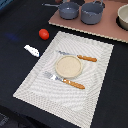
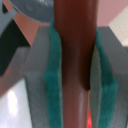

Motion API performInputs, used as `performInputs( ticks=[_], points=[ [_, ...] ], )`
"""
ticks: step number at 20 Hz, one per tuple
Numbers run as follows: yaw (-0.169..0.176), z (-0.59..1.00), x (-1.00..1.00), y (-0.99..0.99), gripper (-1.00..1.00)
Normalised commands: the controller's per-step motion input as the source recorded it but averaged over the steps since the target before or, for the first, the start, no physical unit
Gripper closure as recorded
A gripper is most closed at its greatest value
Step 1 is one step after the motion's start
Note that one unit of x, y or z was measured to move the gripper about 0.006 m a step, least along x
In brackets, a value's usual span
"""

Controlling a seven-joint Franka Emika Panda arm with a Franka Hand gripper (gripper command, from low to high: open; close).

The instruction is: Place the fish, sausage, and tomato into the frying pan.

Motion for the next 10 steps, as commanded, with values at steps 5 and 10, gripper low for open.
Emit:
performInputs(
  ticks=[5,10],
  points=[
    [0.0,-0.29,0.26,0.6,1.0],
    [0.0,-0.02,0.1,0.45,-1.0]
  ],
)
